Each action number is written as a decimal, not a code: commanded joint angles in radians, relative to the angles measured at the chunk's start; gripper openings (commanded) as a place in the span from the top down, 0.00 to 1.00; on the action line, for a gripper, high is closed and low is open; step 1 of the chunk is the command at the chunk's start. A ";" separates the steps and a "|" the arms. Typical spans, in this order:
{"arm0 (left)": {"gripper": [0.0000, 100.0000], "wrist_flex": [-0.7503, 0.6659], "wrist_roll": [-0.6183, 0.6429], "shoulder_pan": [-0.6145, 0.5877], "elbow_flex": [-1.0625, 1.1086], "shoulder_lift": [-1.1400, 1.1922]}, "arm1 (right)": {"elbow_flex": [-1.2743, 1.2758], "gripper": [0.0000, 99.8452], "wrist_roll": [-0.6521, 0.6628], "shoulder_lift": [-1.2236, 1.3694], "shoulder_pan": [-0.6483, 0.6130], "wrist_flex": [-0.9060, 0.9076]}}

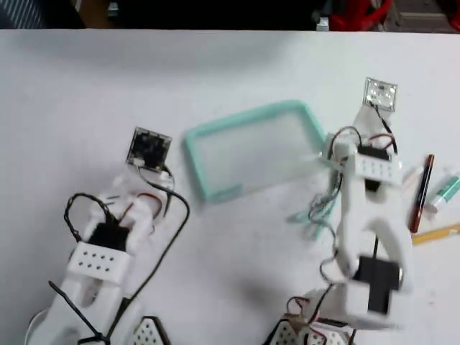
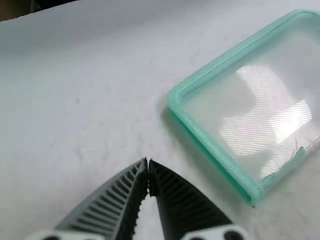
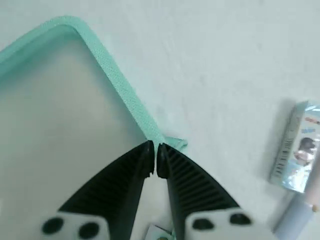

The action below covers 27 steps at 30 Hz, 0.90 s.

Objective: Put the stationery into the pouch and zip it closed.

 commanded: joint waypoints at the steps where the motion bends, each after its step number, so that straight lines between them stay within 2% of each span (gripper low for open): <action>1: 0.97 -0.018 -0.011 0.010 -0.005 -0.019 | -0.152 0.98 -0.008 0.110 0.019 0.001; 9: 0.97 -0.023 -0.011 0.010 -0.005 -0.018 | -0.302 0.98 0.000 0.300 0.008 0.028; 13: 0.97 -0.021 -0.011 0.010 -0.005 -0.021 | -0.373 0.98 0.000 0.302 -0.024 0.202; 17: 0.97 -0.025 -0.011 0.010 -0.005 -0.022 | -0.404 0.98 0.006 0.294 -0.136 0.357; 22: 0.97 -0.025 -0.011 0.010 -0.005 -0.022 | -0.400 0.98 0.189 0.294 -0.326 0.490; 25: 0.97 -0.025 -0.011 0.010 -0.005 -0.022 | -0.396 0.98 0.236 0.268 -0.377 0.555; 27: 0.97 -0.025 -0.012 0.010 -0.005 -0.022 | -0.374 0.98 0.324 0.222 -0.414 0.615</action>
